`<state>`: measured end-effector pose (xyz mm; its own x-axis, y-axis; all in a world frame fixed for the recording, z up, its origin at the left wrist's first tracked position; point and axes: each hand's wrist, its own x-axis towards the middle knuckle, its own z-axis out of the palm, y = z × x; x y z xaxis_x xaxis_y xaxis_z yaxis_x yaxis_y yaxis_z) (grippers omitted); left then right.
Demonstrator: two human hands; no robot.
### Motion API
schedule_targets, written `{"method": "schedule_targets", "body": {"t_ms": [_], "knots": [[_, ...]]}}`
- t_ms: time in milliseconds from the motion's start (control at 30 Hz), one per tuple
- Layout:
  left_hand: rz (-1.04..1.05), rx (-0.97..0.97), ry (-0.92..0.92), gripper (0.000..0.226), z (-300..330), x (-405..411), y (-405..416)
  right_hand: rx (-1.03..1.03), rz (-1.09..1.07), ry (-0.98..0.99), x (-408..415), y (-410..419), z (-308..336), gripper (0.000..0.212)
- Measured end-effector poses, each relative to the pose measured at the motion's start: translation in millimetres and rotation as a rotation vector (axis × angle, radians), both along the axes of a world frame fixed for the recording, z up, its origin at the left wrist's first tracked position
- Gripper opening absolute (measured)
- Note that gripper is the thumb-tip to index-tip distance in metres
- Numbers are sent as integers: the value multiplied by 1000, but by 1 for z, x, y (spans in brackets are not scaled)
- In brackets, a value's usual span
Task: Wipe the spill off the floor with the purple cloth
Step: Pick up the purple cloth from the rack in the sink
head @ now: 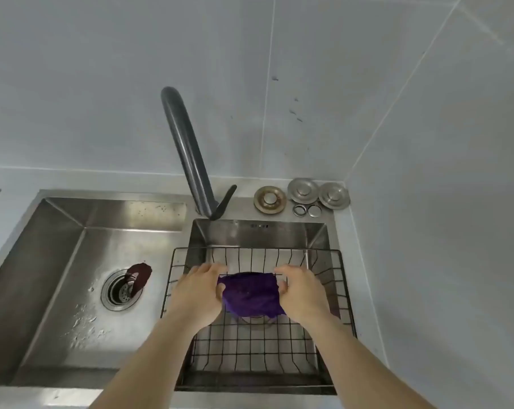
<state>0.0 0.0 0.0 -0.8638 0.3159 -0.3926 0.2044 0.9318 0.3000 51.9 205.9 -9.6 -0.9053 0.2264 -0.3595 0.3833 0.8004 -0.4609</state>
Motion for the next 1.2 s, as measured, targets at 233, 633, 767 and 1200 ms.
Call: {"method": "schedule_targets", "body": {"t_ms": [233, 633, 767, 1200], "knots": [[48, 10, -141, 42, -48, -14, 16, -26, 16, -3, -21, -2, -45, 34], [79, -105, -80, 32, -65, -14, 19, 39, 92, -51, -23, 2, -59, 24], [85, -76, -116, 21, -59, -5, 13, 16, 90, 27, -13, -1, -48, 14], [45, 105, 199, 19, 43, 34, -37, 28, 35, 227, 41, -30, 46, 30]]}}
